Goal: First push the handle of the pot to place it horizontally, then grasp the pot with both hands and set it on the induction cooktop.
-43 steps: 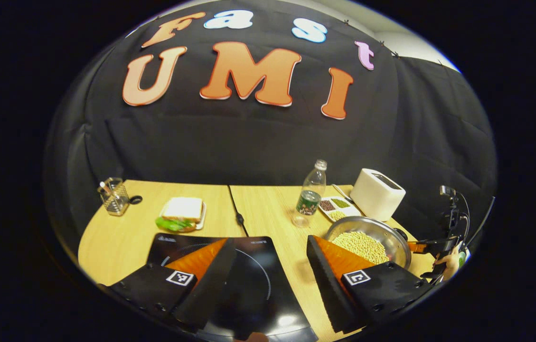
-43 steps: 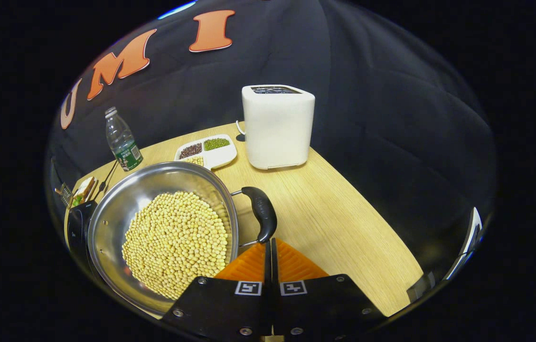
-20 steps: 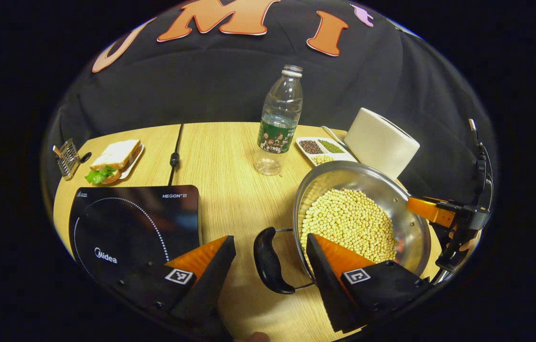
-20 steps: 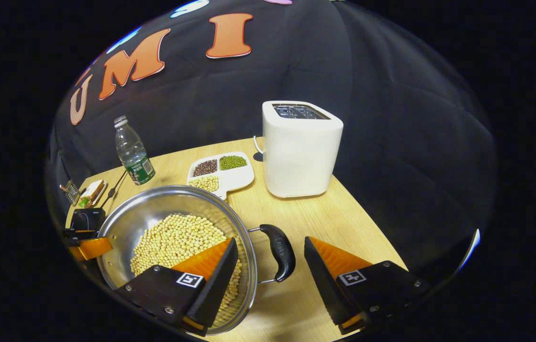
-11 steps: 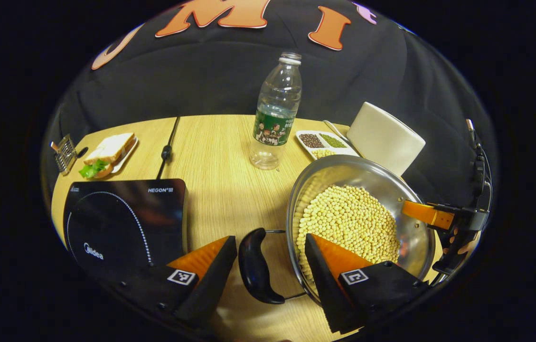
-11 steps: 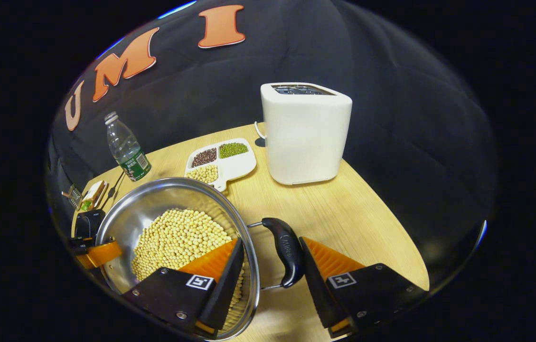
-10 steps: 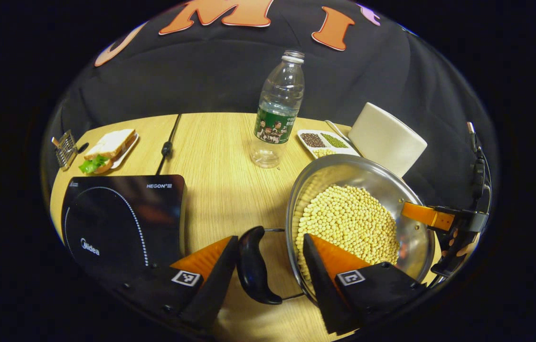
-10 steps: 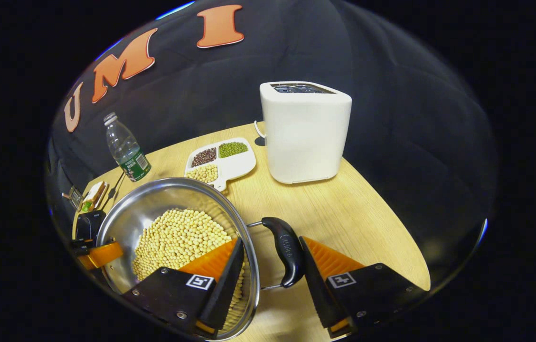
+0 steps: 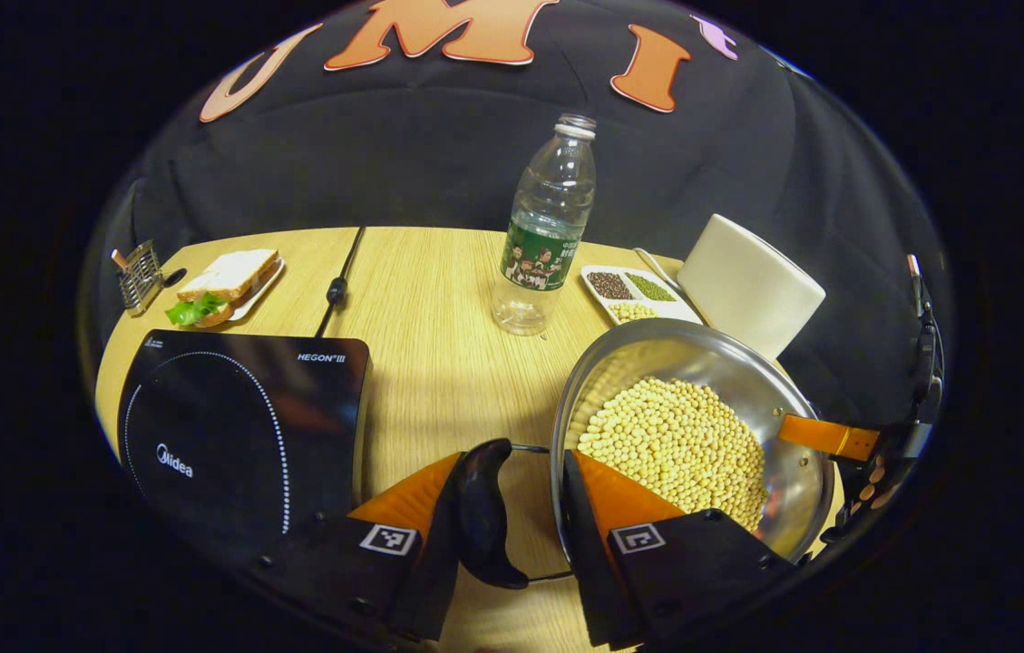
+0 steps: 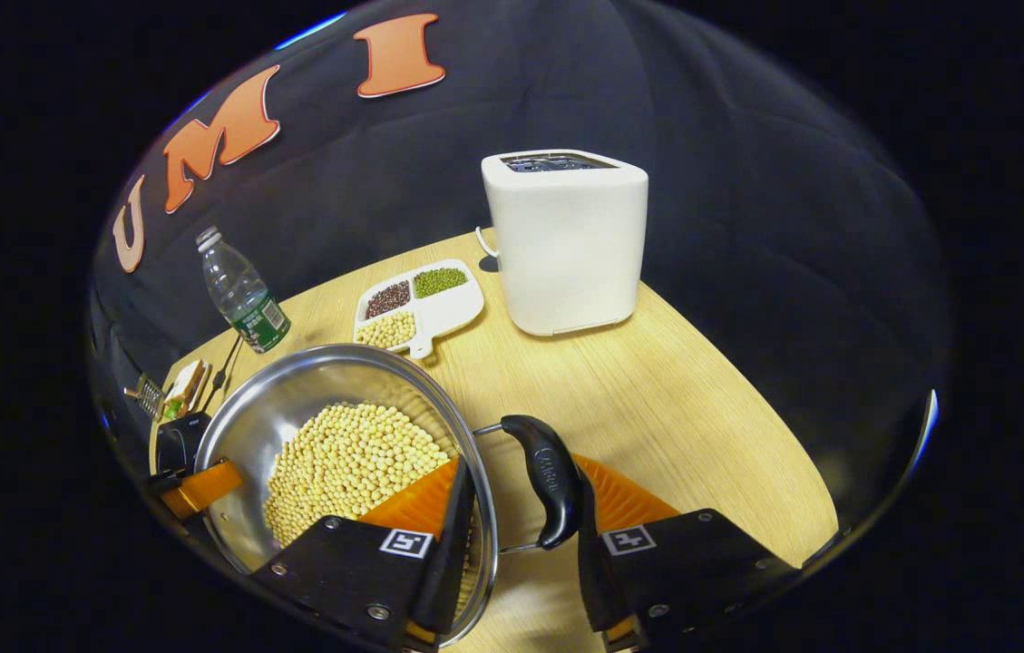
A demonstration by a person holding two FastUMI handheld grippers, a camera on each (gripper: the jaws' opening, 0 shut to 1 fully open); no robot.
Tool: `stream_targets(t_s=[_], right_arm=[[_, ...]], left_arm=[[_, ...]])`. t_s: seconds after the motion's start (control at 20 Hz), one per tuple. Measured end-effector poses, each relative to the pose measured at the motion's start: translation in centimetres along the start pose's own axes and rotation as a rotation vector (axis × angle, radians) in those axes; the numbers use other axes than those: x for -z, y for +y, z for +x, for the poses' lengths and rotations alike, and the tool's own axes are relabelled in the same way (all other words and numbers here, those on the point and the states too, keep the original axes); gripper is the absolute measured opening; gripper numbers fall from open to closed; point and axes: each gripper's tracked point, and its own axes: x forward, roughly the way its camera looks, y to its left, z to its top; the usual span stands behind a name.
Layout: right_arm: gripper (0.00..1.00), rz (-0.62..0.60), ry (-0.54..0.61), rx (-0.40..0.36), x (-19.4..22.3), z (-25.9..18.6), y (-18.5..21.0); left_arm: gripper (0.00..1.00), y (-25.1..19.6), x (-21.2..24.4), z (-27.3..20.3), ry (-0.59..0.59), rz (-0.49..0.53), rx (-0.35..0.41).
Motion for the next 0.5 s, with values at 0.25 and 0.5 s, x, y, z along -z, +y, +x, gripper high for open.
stream_targets(t_s=[0.25, 0.5], right_arm=[[0.53, 0.022, -0.037, -0.003, -1.4, -3.8, 1.1], [0.53, 0.039, -0.056, -0.032, -2.0, -6.5, 3.9]], left_arm=[[0.63, 0.6, -1.9, -3.0, -0.044, 0.001, 0.008], [0.61, 2.5, -3.7, -6.4, -0.077, -0.002, -0.002]])
